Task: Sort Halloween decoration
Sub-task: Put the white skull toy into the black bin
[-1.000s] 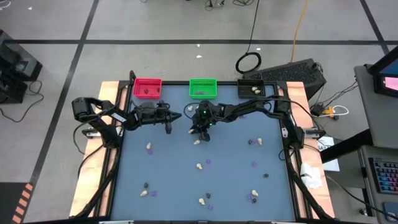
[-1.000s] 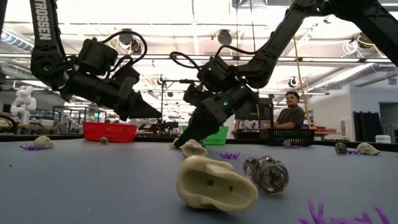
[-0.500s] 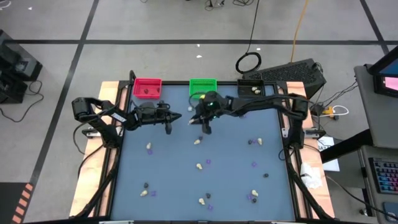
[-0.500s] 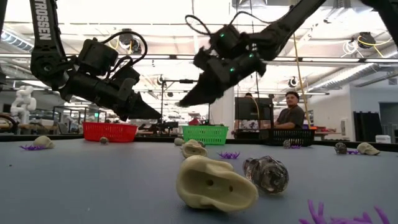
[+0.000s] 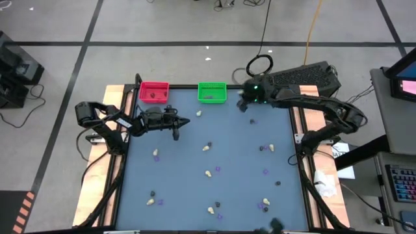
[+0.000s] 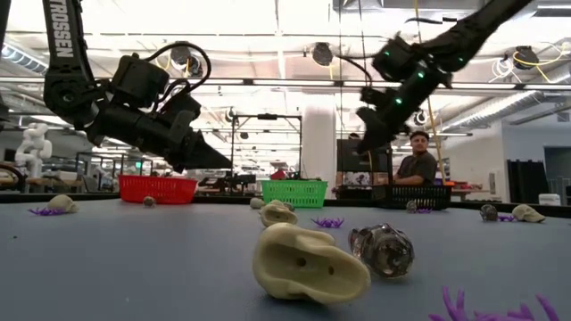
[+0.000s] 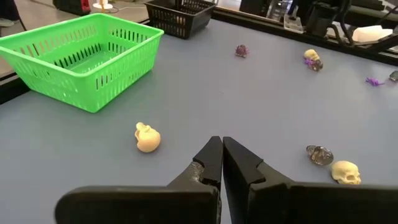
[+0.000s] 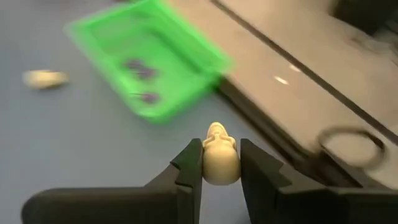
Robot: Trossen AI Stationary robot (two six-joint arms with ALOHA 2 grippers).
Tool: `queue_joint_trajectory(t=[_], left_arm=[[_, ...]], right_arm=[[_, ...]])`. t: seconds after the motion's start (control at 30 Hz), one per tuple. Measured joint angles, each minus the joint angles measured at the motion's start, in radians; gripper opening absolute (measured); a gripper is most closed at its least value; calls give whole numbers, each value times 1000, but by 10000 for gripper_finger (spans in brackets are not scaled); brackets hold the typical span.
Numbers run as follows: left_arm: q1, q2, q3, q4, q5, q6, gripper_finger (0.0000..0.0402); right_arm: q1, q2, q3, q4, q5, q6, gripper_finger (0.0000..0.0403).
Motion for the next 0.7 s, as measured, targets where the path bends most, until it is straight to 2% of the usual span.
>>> queue_joint_trajectory(t=[0.13,0.33,0.7], left_arm=[[-1,0,0,1,0,-1,8],[-3,0,0,0,0,-2,8],[-4,0,0,-4,0,-1,8]], right_arm=[[-131,11,-32,-3,14,40,67],[-277,124,-35,1,-19,71,67],[-362,239,-35,-1,-42,75,78]])
